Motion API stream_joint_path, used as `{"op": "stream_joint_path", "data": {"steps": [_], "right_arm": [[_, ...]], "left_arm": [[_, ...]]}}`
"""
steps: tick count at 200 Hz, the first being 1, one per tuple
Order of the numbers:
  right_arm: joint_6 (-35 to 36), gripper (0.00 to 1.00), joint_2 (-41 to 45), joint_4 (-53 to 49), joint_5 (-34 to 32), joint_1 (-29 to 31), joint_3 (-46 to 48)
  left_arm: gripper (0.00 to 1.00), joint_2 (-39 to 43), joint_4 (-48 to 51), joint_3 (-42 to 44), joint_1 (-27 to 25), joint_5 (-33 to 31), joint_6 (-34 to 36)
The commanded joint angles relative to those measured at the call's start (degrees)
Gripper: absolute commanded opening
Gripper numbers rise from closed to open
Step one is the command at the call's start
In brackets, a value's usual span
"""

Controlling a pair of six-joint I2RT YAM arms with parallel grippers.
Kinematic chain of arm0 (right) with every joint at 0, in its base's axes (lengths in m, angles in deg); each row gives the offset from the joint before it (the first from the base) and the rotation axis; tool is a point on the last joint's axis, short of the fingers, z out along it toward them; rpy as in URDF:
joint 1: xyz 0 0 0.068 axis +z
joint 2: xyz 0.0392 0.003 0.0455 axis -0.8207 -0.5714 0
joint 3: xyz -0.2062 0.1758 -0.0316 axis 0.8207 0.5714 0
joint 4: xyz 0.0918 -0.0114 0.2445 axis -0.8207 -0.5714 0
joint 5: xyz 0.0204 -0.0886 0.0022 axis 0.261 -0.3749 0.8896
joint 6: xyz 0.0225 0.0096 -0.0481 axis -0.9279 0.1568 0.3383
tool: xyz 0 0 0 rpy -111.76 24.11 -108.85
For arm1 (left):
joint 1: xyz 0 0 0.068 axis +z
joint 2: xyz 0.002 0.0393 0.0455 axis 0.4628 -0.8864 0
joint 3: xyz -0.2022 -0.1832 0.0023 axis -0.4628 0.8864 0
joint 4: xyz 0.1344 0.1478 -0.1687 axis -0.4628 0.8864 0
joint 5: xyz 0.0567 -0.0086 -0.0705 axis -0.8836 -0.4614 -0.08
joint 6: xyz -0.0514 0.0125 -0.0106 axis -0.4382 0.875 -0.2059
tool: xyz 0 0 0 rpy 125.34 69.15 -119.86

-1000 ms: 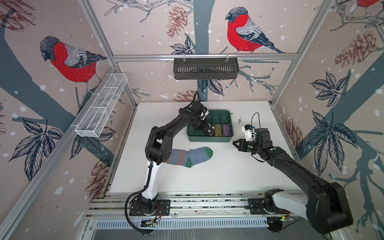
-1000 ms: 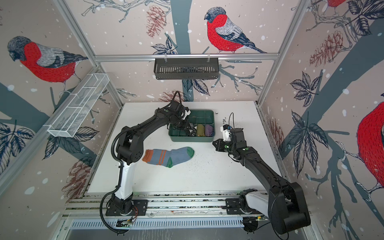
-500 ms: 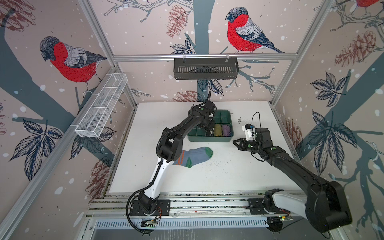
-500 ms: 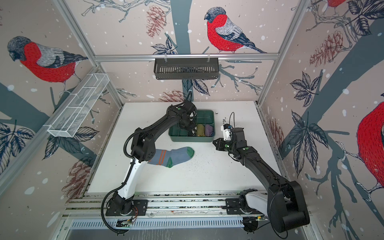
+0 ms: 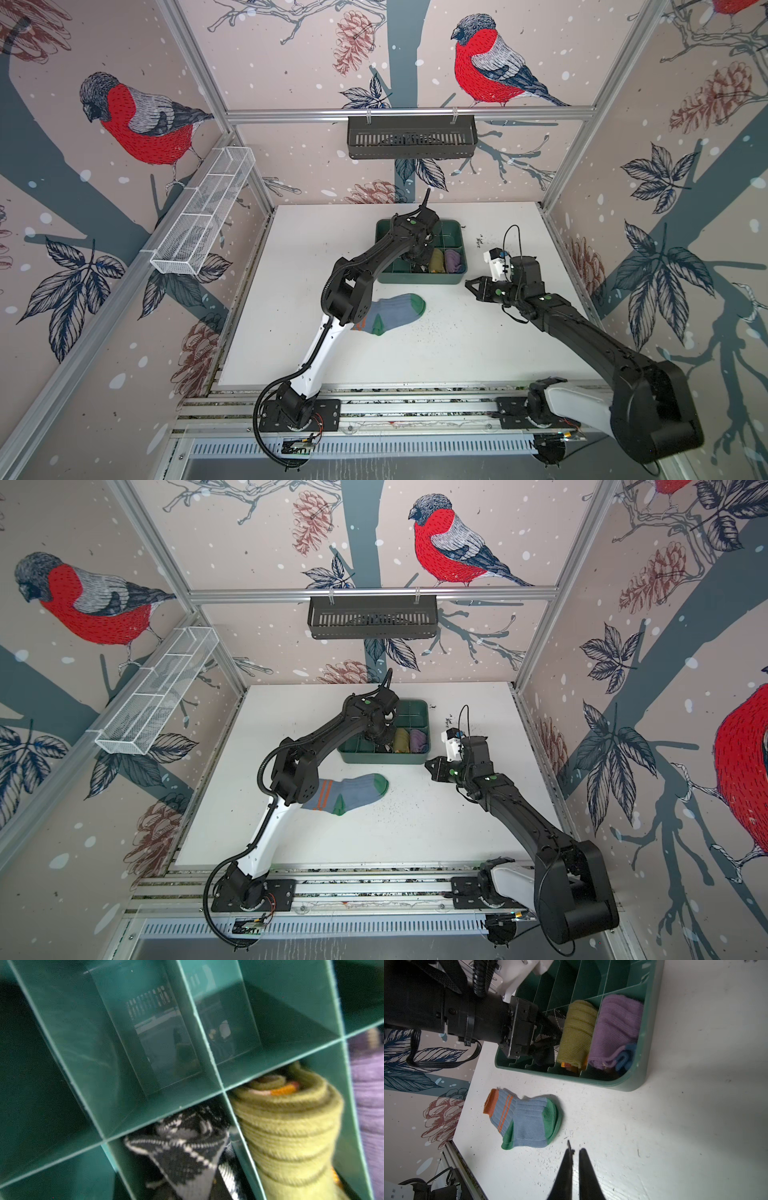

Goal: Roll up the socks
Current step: 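Lower the rolled sock into an empty tray compartment with the left gripper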

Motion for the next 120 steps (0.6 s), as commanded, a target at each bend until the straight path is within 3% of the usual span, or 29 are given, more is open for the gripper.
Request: {"op": "stream_joint_path", "data": {"steps": [1,120], "right_arm": [[-0.61,0.1,-0.16,1.64,0.66,-0.06,0.04],[-0.54,0.1,0.73,1.23,0.66,-0.07,0.31]], "left_arm": [[0.17,-0.77,-1.06,-0.6,-0.41,-0.67,-0.86],[0.38,-0.37,-4.38,0.05,-0.85,-0.04,-1.77]]}}
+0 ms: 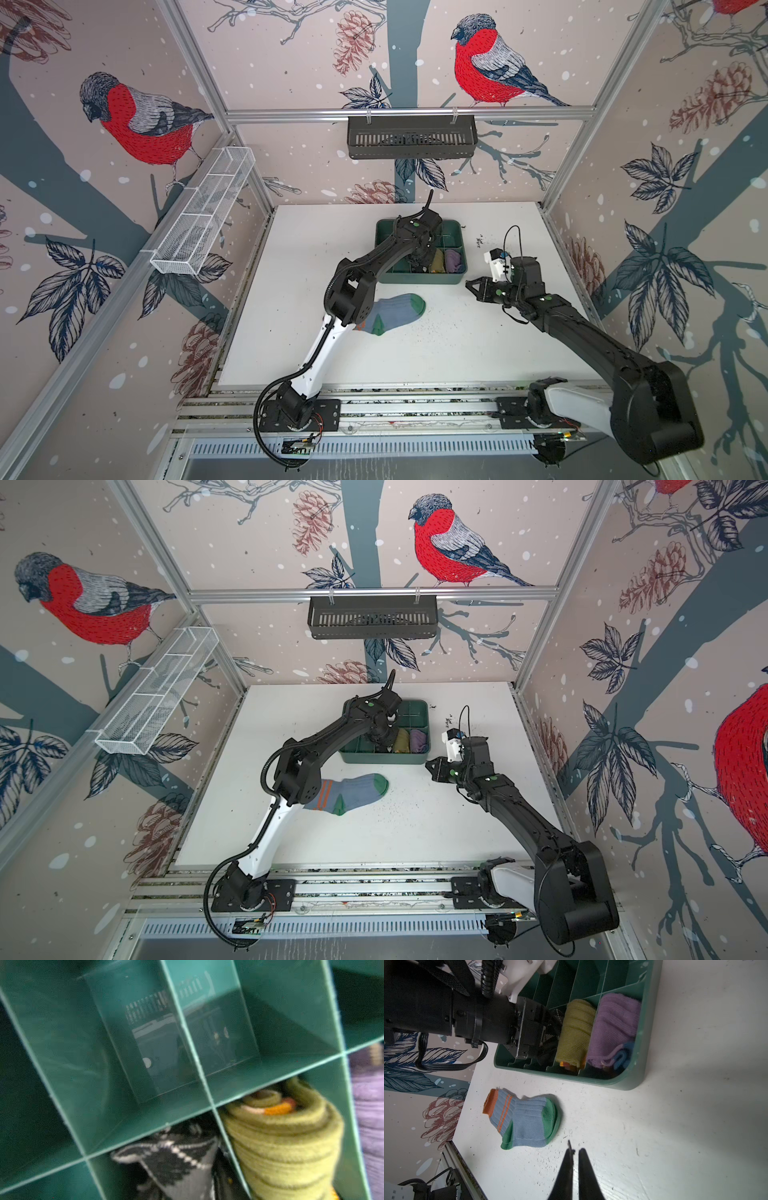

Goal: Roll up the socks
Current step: 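Lower the rolled sock into an empty tray compartment with the left gripper, then open the left gripper and withdraw it from the tray toward the blue sock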

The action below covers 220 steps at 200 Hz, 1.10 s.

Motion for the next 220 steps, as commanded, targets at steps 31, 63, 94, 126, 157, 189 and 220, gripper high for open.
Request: {"op": "stream_joint_path", "data": {"steps": [31,63,94,126,157,189,220], "right_arm": [[-0.5,0.1,0.66,1.03,0.56,-0.03,0.02],[-0.5,0.1,0.69,0.94,0.7,-0.03,0.02],[-0.66,0.1,0.8,0.85,0.71,-0.03,-0.07],[-0.76,0.1,0.88,0.85,0.68,-0.07,-0.15],[-0.79,0.11,1.05,0.78,0.64,-0.06,-0.07],[-0.76,0.11,0.9,0.77,0.62,-0.04,-0.07],[-0.93,0.11,0.54,1.1,0.65,-0.03,-0.07]], "left_arm": [[0.4,1.56,-4.11,1.57,-0.13,1.83,-0.34],[0.42,2.88,-5.41,2.7,-0.13,3.07,-0.35],[0.45,4.57,-6.4,3.98,-0.13,3.48,-0.31],[0.47,5.3,-6.14,4.51,-0.13,3.42,-0.03],[0.47,5.47,-6.05,5.07,-0.13,3.34,0.0],[0.48,5.91,-6.23,5.11,-0.13,3.52,0.18],[0.48,7.03,-5.97,5.17,-0.17,3.26,0.37]]}}
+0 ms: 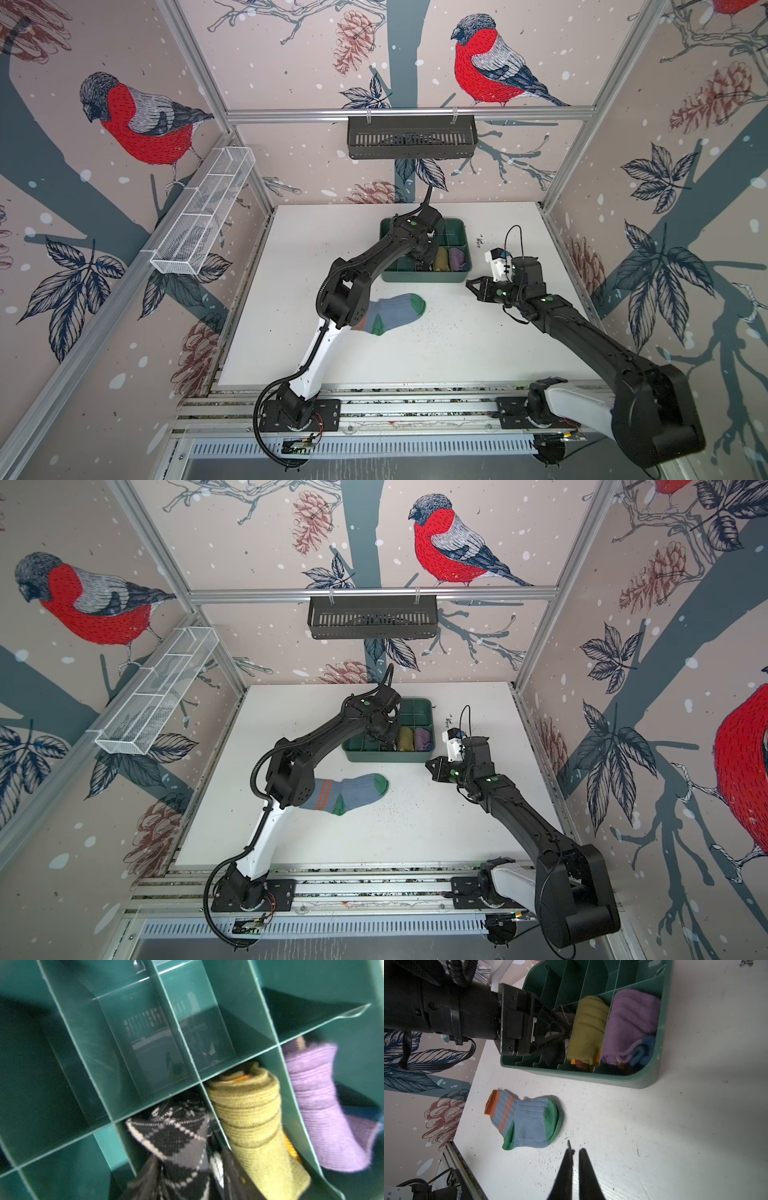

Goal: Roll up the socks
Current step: 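Open the left gripper and withdraw it from the tray toward the blue sock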

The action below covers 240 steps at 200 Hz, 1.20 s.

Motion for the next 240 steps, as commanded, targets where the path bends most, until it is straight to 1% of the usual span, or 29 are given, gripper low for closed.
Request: {"op": "stream_joint_path", "data": {"steps": [1,63,83,107,122,144,157,170,177,198,205,222,240], "right_arm": [[-0.83,0.11,-0.19,1.13,0.69,0.02,-0.07],[-0.87,0.11,-0.23,1.14,0.55,-0.03,-0.07],[-1.04,0.11,-0.25,1.07,0.56,0.02,-0.28],[-1.05,0.1,-0.36,0.71,0.44,0.35,-0.74],[-0.96,0.1,-0.35,0.06,0.11,1.07,-1.18],[-0.22,0.11,-0.03,-1.62,-0.24,3.36,-1.96],[0.0,0.11,0.26,-2.36,-1.45,6.67,-2.26],[-0.54,0.1,-0.4,-1.95,-2.64,10.85,-2.44],[-1.35,0.1,-1.23,-1.15,-2.98,13.18,-2.44],[-4.08,0.07,-4.74,2.77,-5.29,20.75,-2.61],[-5.04,0.07,-7.65,4.51,-5.96,23.15,-2.81],[-7.11,0.06,-12.89,8.33,-7.86,28.22,-4.43],[-8.07,0.05,-18.66,10.2,-9.96,32.05,-7.75]], "left_arm": [[0.48,1.53,-0.35,0.06,-0.08,0.33,0.32],[0.48,5.93,0.36,0.45,-0.33,-1.71,0.6],[0.44,9.92,-1.08,2.42,-0.33,-3.12,0.57],[0.36,16.36,-5.13,8.37,-0.07,-3.41,0.37],[0.34,21.41,-8.13,13.8,0.5,-3.18,-0.06],[0.31,31.32,-14.8,26.96,2.35,-1.54,-1.39],[0.25,38.02,-19.57,36.11,4.55,1.75,-2.61],[0.24,44.42,-23.84,44.83,6.93,5.0,-3.61],[0.24,47.53,-25.82,49.25,7.84,5.69,-3.69],[0.22,55.56,-30.37,60.73,8.7,4.66,-4.68],[0.22,57.73,-31.68,63.94,8.88,4.4,-5.24],[0.22,62.07,-33.73,69.75,10.12,4.0,-7.39],[0.22,65.34,-35.42,75.65,11.72,4.96,-8.21]]}}
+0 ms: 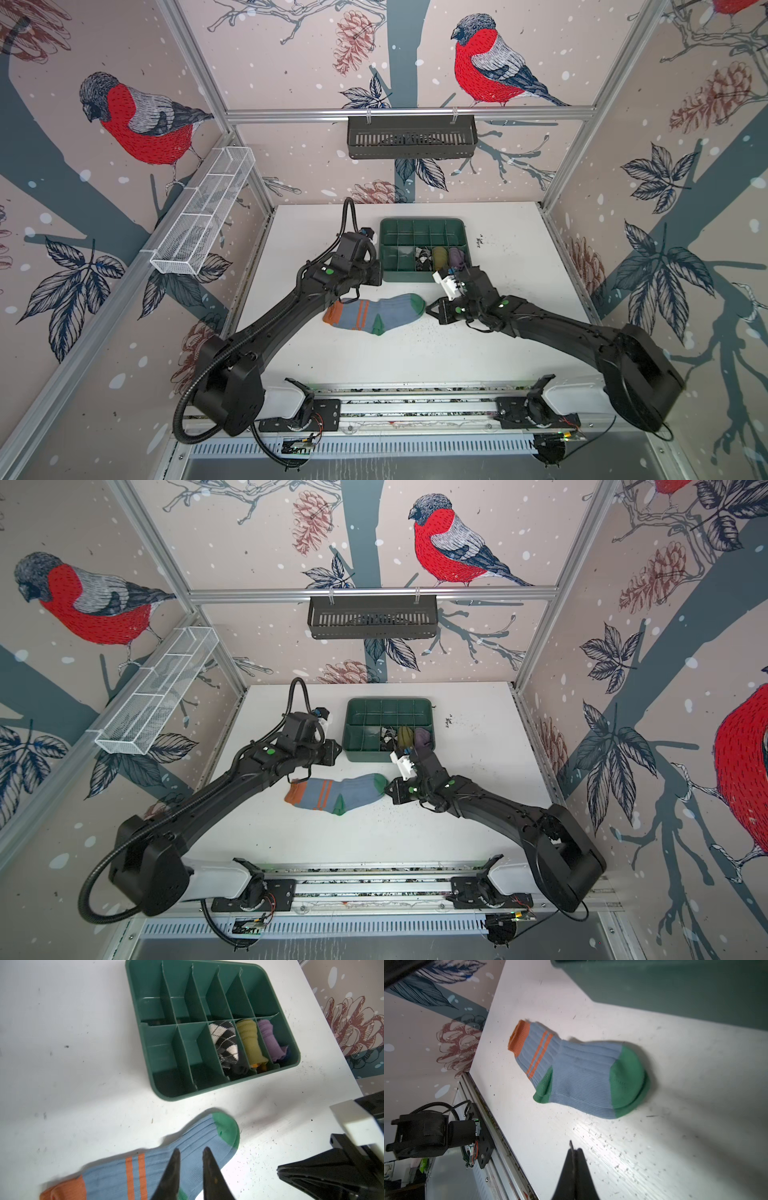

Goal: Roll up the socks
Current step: 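Open the left gripper and withdraw it from the tray toward the blue sock, then grasp the blue sock's orange cuff with the left gripper while right gripper pins the toe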

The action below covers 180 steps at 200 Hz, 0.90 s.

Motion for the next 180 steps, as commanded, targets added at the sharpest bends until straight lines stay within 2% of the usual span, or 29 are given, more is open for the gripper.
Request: {"op": "stream_joint_path", "data": {"steps": [1,51,80,137,180], "right_arm": [[-3.11,0.05,-5.65,6.46,-4.34,4.03,-3.56],[-2.94,0.04,-18.59,5.33,-7.12,7.59,-13.57],[-3.62,0.03,-22.87,2.76,-9.14,7.66,-15.32],[-3.61,0.03,-24.72,1.1,-10.82,5.06,-11.89],[-1.94,0.03,-19.66,-0.85,-11.64,2.21,-4.77]], "left_arm": [[0.22,3.49,-6.59,5.06,1.62,0.8,-2.66],[0.24,7.19,-6.98,10.95,4.02,2.08,-3.8],[0.26,7.69,-6.03,12.33,4.94,2.18,-3.59],[0.26,5.92,-6.14,12.49,5.2,3.61,-2.64],[0.26,2.38,-4.53,10.88,5.14,6.99,-2.59]]}}
